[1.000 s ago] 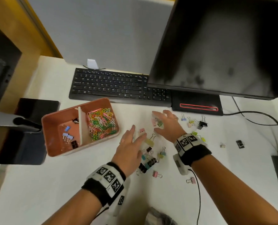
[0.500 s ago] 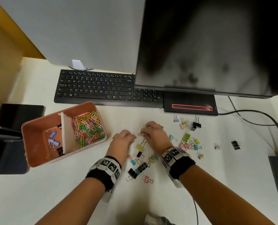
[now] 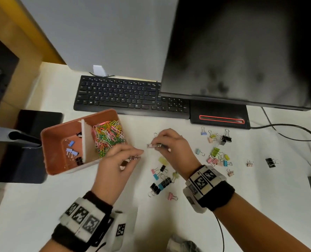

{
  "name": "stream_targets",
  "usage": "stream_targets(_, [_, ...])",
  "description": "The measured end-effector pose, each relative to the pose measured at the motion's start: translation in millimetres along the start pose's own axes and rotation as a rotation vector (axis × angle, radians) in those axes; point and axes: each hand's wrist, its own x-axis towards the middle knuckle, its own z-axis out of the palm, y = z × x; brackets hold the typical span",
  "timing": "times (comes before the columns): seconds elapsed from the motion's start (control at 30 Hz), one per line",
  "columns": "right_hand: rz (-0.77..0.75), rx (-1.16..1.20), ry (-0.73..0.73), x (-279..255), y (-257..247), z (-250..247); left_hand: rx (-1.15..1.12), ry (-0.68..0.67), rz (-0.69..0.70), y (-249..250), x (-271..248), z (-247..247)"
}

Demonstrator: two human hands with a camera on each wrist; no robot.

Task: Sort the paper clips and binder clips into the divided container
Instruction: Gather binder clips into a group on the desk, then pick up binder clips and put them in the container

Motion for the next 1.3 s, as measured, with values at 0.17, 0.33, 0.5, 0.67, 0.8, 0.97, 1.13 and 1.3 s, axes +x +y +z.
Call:
stream_targets(0.17, [-0.221, 0.105, -0.098, 36.6, -90.5, 51.0, 0.100, 0.298, -0.123, -19.9, -8.4, -94.7])
stream_targets(0.33, [-0.152, 0.143, -0.240, 67.7, -154.6, 106.6, 0.009, 0.202, -0.398, -47.4, -4.5, -142.1])
stream_targets(0.5, [-0.146, 0.057, -0.203, 49.2, -134.6, 99.8, 0.104, 0.135, -0.307, -39.5, -10.4, -142.9])
stream_targets(0.67, [0.027, -0.109, -0.076, -9.5, -40.6, 49.6, 0.095, -0.106, -0.083, -33.1, -19.7, -80.2])
stream_targets(0.8, [0.313, -0.301, -0.127, -50.0, 25.7, 8.8, 0.130, -0.364, -0.031, -37.2, -24.8, -13.7])
stream_targets(0.97, [0.376, -0.436, -0.389, -67.9, 48.7, -7.5, 0.244, -0.602, -0.071, -45.4, -25.6, 55.1])
stream_targets(1.13, [0.275, -0.593, -0.383, -67.4, 53.6, 5.5, 0.468, -0.586, -0.019, -49.5, -27.0, 92.5])
stream_targets(1.3, [0.327, -0.339, -0.249, -62.5, 59.8, 8.3, 0.298, -0.452, -0.055, -61.1, -18.1, 90.7])
